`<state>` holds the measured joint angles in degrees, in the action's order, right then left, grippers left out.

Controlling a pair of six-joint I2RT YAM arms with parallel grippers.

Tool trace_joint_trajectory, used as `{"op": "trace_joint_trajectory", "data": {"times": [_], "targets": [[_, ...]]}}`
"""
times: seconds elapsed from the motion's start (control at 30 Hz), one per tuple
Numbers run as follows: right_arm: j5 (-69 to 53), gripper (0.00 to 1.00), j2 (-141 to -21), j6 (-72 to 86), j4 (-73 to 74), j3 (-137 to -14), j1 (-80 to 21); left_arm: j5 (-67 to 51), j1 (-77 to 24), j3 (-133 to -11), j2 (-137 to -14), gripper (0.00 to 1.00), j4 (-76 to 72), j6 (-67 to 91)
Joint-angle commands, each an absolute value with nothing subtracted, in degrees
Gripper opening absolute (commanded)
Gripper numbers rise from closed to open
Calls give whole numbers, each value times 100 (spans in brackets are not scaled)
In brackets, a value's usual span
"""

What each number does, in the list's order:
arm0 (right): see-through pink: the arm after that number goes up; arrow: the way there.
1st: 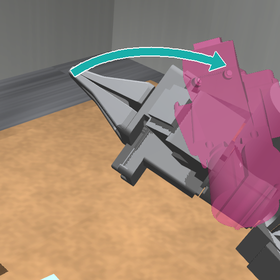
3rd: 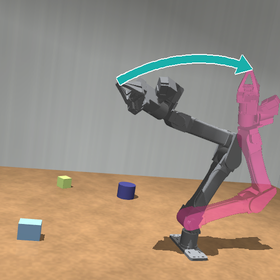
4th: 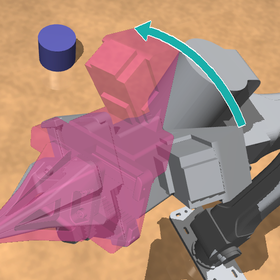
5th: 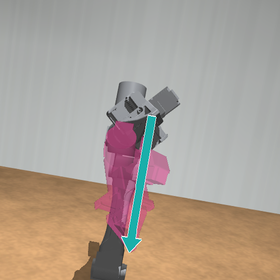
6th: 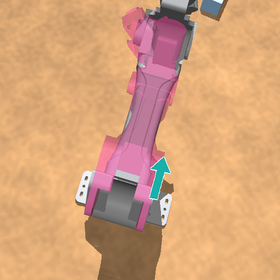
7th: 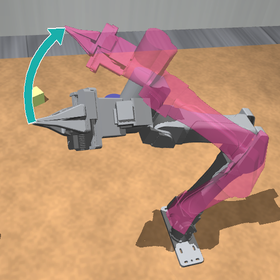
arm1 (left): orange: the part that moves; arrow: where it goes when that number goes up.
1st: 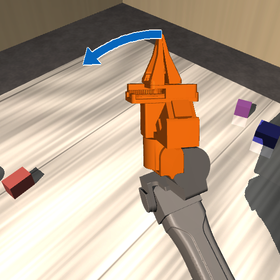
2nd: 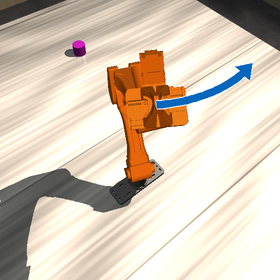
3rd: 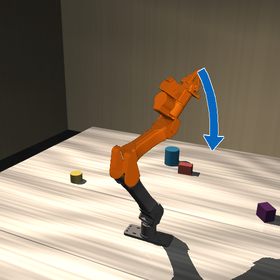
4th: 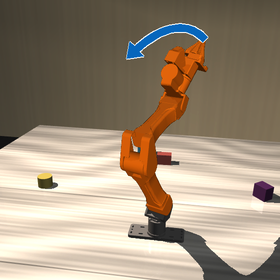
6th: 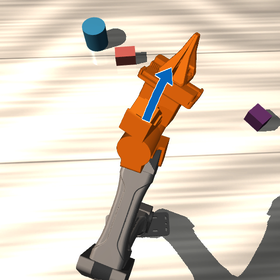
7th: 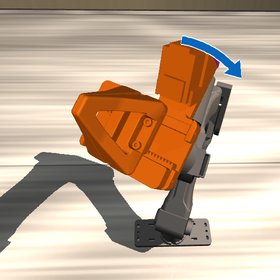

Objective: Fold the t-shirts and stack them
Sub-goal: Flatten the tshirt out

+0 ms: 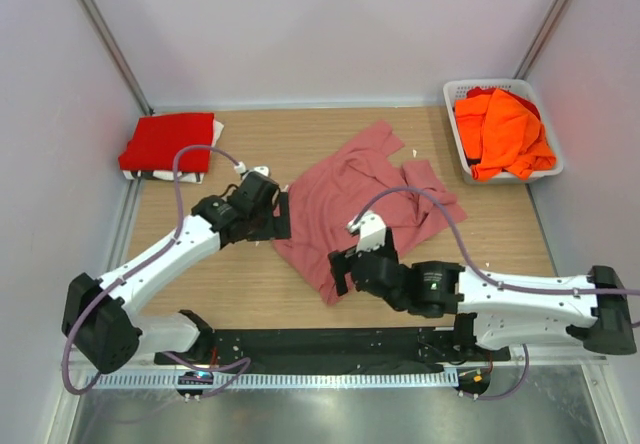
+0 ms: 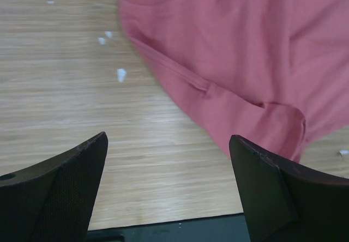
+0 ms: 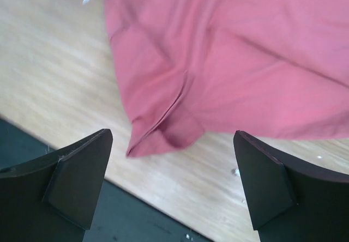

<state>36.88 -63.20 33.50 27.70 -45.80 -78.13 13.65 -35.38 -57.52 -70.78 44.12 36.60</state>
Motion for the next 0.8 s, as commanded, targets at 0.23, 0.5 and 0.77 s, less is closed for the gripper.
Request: {"op": "trace_joint_trajectory", "data": {"times": [0.23, 0.5, 0.77], "targets": [[3736, 100, -5459, 4175, 2918, -3921, -6390, 1581, -5290, -6652, -8726, 83, 3717, 4236], [3780, 100, -4957, 4368, 3270, -3727, -6354, 1775, -5888, -7558, -9957, 76, 3946, 4359], [3814, 100, -4781, 4395, 3366, -3744, -6337, 1714, -5950, -7690, -10546, 59, 4034, 4526]]}}
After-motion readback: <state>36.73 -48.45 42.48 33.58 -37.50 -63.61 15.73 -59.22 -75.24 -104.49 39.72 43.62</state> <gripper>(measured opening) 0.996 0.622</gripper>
